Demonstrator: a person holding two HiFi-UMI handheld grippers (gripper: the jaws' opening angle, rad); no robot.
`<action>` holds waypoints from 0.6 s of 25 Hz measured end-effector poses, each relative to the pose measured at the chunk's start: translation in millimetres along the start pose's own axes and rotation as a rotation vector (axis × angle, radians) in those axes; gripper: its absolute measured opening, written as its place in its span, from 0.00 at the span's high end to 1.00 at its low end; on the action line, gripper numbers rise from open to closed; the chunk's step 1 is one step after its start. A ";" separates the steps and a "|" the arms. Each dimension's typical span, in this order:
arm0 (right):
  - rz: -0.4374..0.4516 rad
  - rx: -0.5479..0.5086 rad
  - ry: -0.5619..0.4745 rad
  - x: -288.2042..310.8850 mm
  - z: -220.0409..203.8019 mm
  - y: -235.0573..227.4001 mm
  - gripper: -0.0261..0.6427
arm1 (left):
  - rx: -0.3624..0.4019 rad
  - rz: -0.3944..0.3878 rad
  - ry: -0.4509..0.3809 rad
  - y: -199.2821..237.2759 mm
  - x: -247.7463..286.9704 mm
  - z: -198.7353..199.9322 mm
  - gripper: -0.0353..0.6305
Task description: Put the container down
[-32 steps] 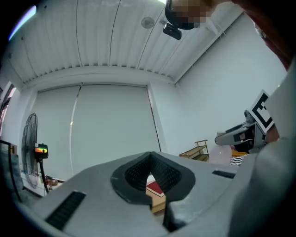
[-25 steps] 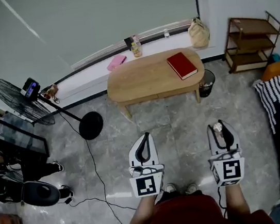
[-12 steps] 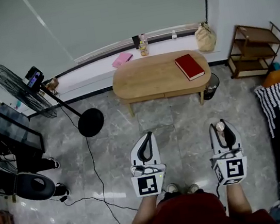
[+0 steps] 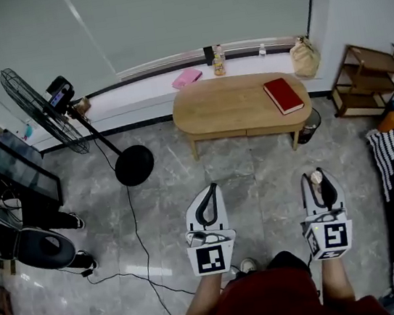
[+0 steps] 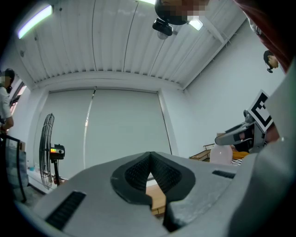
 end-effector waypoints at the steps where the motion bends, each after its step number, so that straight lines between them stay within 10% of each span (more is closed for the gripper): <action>1: -0.002 0.001 0.000 2.4 0.8 4.6 0.75 | 0.003 0.000 -0.002 6.1 -1.3 -0.2 0.94; 15: 0.022 -0.008 -0.008 38.2 -1.2 11.0 0.75 | 0.030 0.029 -0.014 34.2 14.0 -12.0 0.94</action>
Point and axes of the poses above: the fingertips, and each gripper's own axes: x forward along the fingers, y to its left, z out of its top, the point moved 10 cm from there along -x, backward along the fingers, and after that the axes turned 14 degrees about z, right-handed, at the moved point
